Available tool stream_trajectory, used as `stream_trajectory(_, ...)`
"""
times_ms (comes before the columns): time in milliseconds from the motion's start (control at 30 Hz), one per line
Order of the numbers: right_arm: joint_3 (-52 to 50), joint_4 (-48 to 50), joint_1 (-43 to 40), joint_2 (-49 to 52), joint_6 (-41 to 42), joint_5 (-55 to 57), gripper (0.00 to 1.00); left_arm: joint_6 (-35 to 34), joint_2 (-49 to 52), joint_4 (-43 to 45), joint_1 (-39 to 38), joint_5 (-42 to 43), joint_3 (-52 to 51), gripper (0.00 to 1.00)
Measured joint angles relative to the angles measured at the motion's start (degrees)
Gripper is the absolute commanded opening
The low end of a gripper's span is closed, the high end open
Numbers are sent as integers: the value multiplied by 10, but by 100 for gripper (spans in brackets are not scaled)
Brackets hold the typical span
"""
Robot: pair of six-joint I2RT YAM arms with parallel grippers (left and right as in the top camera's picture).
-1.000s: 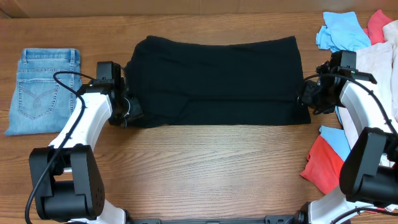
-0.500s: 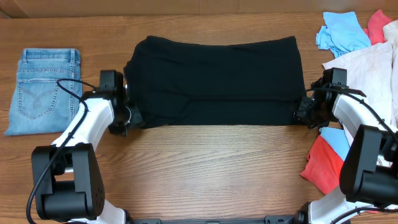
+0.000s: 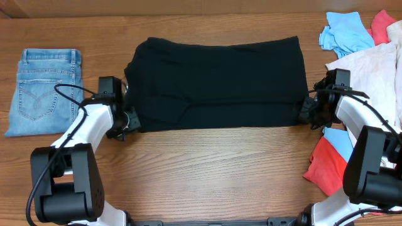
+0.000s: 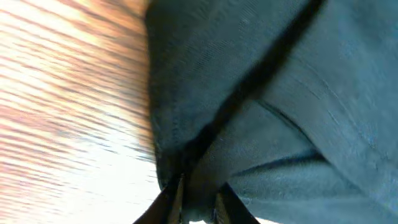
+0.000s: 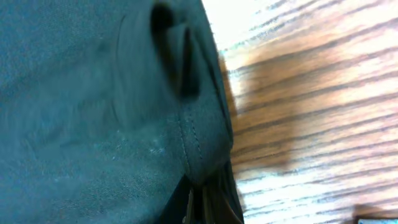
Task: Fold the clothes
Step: 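Grasp the folded black shirt's left and right side edges with both grippers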
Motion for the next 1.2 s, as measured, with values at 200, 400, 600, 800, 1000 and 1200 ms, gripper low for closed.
stream_trajectory(200, 0, -18, -17, 0, 20, -5, 4, 2, 0, -9, 42, 0, 0, 4)
stream_trajectory(400, 0, -31, -22, 0, 28, -15, 6, 11, 0, -18, 73, 16, 0, 5)
stream_trajectory(600, 0, -72, -22, -1, 28, -20, 6, 24, 0, -30, 74, 13, 0, 4)
stream_trajectory(800, 1, -144, -25, -2, 38, -18, 8, 30, 0, -88, 84, 0, 0, 4)
stream_trajectory(1000, 0, -172, -25, -2, 46, -16, 15, 30, 0, -131, 99, -5, -1, 6)
stream_trajectory(1200, 0, -187, -24, -9, 52, -4, 33, 32, 0, -134, 100, -13, 1, 19)
